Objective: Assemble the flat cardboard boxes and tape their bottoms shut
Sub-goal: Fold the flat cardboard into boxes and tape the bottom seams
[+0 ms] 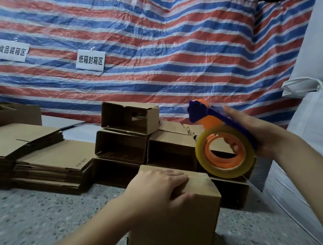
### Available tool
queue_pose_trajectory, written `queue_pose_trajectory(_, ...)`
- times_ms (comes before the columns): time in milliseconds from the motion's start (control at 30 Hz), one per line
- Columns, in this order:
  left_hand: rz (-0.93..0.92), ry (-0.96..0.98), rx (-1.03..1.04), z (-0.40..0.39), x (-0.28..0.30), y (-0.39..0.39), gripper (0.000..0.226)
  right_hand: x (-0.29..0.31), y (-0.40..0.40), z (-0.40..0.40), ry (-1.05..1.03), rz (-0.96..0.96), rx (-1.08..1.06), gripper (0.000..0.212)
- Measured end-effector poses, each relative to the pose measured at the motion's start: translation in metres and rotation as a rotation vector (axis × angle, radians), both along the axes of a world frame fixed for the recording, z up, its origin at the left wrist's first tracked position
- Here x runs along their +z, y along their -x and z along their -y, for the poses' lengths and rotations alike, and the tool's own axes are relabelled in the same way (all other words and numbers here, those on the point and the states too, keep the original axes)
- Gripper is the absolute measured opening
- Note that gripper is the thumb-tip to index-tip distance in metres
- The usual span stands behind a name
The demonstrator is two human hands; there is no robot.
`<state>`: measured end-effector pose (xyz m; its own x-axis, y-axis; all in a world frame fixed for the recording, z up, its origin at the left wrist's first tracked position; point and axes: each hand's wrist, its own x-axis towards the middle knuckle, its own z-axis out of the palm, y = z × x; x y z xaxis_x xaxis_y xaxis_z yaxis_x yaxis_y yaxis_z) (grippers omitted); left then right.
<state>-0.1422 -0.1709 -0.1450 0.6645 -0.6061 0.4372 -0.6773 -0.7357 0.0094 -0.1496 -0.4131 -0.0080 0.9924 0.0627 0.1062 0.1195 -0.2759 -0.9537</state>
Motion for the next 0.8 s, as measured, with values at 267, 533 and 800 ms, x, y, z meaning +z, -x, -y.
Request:
queue_pose_trajectory(267,-0.427,0.601,-0.043,-0.004,0.009,0.0,0.036,-0.018,-0.029,-0.026,0.264,-0.091,0.061,0.068)
queue_pose_trajectory(533,-0.91,1.427,0.008,-0.01,0.055,-0.01,0.063,-0.011,-0.036,-0.029,0.322,-0.131,0.119,0.072)
queue_pose_trajectory(800,-0.934,1.366,0.045,-0.008,0.051,-0.015,0.027,-0.012,-0.039,-0.03,0.357,-0.123,0.139,0.074)
